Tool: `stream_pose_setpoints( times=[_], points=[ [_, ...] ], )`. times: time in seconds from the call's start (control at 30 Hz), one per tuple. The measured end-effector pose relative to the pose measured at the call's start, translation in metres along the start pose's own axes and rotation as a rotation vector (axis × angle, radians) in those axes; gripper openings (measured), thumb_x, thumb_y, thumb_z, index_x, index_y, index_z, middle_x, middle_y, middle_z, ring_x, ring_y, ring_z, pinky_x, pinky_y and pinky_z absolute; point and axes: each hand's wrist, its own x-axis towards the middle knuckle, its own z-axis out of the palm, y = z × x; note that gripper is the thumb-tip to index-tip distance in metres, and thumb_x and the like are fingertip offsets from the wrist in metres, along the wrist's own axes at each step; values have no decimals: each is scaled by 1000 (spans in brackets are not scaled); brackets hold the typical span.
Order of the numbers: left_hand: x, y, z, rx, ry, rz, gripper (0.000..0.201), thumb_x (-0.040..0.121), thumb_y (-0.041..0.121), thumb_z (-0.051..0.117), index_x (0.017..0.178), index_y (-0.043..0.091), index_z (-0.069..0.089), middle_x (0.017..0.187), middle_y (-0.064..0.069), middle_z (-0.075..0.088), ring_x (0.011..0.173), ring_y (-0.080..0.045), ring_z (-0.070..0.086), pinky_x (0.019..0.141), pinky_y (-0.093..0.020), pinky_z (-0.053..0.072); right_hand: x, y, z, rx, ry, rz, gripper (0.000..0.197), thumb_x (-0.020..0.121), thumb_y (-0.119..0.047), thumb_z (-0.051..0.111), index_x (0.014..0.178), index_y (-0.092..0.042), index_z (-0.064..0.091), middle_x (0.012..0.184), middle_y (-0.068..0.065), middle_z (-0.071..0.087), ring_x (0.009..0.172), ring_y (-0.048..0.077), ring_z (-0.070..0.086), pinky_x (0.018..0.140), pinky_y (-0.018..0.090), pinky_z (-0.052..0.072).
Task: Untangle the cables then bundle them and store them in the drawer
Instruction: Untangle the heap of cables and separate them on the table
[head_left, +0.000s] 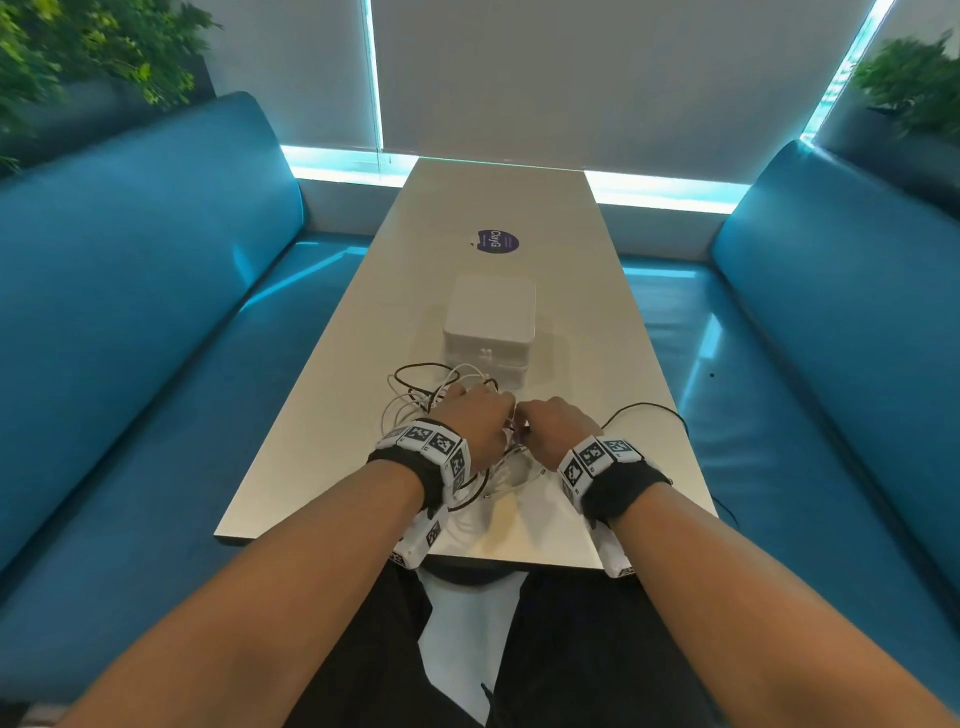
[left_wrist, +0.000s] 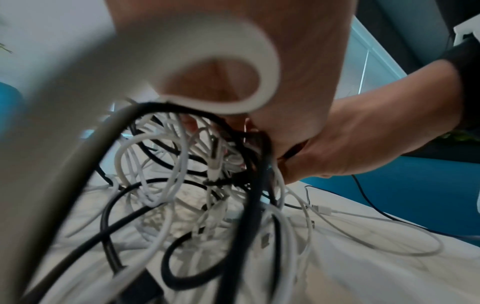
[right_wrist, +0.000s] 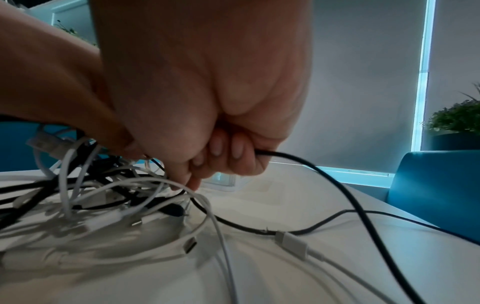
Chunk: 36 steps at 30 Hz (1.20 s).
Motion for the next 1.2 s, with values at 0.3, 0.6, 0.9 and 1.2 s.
stream_pose_setpoints(
  times=[0.3, 0.6, 0.9, 1.2],
  points=[
    [-2, -9, 2, 72, -103, -87, 64, 82, 48, 57, 137, 19, 44, 137, -5, 54, 132, -26, 40, 112, -50, 27, 1, 4, -1, -103, 16, 20, 20, 96, -27, 53, 108, -18, 65, 100, 10, 64, 88, 32, 66, 74, 37, 55],
    [-2, -9, -7, 231, -185, -193, 39, 73, 63, 55, 81, 25, 57, 91, 1, 57, 119, -28, 41, 108, -57, 18, -4, 20, -15, -148, 180, 74, 15, 98, -24, 48, 110, -16, 48, 89, 8, 60, 77, 30, 63, 63, 36, 48],
    [-12, -37, 1, 249, -269, -168, 37, 88, 43, 53, 124, 33, 52, 121, -5, 61, 127, -30, 41, 112, -57, 12, -11, 66, -31, -172, 162, 294, 18, 97, -16, 45, 114, -12, 50, 108, 12, 62, 96, 33, 63, 71, 38, 46],
    [-1, -15, 0, 99, -113, -75, 45, 83, 50, 50, 125, 35, 59, 129, -1, 53, 126, -27, 39, 109, -52, 21, -23, 79, -31, -271, 41, 401, 23, 90, -22, 54, 111, -18, 64, 107, 4, 64, 99, 25, 65, 73, 32, 45]
  ],
)
